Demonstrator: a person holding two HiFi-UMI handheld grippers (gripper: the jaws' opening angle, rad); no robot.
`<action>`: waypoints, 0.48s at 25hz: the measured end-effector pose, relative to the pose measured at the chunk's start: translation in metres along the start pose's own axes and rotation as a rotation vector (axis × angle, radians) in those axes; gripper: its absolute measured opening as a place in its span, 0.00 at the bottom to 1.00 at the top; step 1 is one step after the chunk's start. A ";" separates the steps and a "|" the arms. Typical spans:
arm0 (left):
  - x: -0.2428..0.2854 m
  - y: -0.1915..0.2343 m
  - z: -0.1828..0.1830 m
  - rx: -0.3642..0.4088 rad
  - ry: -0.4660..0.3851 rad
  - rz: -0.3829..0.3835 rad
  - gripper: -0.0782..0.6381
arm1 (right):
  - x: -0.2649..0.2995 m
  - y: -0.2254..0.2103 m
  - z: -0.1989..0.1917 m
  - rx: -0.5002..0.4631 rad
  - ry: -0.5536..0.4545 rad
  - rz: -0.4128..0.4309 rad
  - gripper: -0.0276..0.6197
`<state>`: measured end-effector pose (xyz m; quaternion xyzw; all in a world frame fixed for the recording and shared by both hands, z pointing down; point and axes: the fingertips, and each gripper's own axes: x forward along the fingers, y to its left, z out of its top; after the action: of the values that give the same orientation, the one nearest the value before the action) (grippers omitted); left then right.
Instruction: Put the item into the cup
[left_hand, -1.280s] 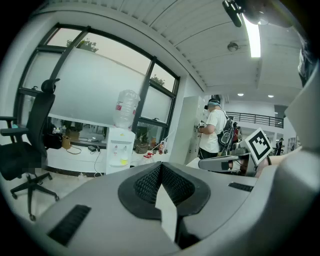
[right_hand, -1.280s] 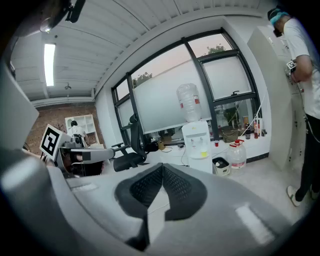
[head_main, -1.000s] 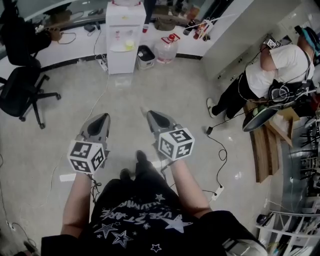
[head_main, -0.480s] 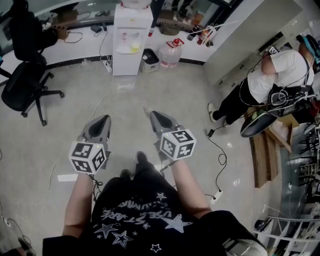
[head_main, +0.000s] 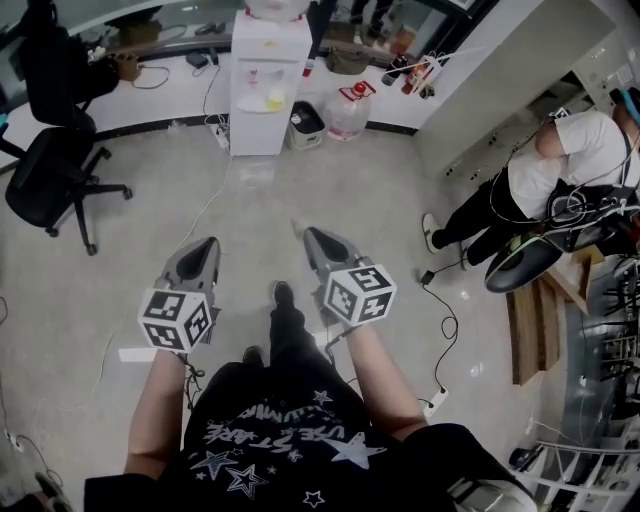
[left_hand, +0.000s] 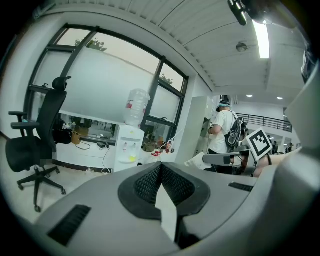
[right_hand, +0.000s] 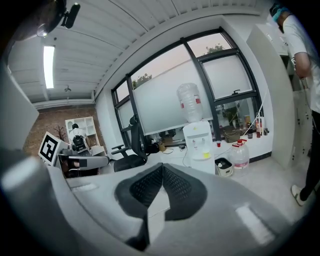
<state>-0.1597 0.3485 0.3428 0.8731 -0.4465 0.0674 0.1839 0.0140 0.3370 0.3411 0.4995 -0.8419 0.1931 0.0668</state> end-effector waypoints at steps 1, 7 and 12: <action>0.008 0.002 0.003 0.001 0.002 0.000 0.11 | 0.006 -0.006 0.003 0.002 0.001 0.002 0.05; 0.061 0.016 0.018 -0.007 0.020 0.016 0.11 | 0.043 -0.049 0.018 0.047 0.012 0.013 0.05; 0.107 0.022 0.031 -0.010 0.036 0.036 0.11 | 0.071 -0.094 0.036 0.072 0.025 0.023 0.05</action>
<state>-0.1151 0.2444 0.3501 0.8627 -0.4588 0.0843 0.1950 0.0634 0.2252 0.3542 0.4896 -0.8391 0.2303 0.0572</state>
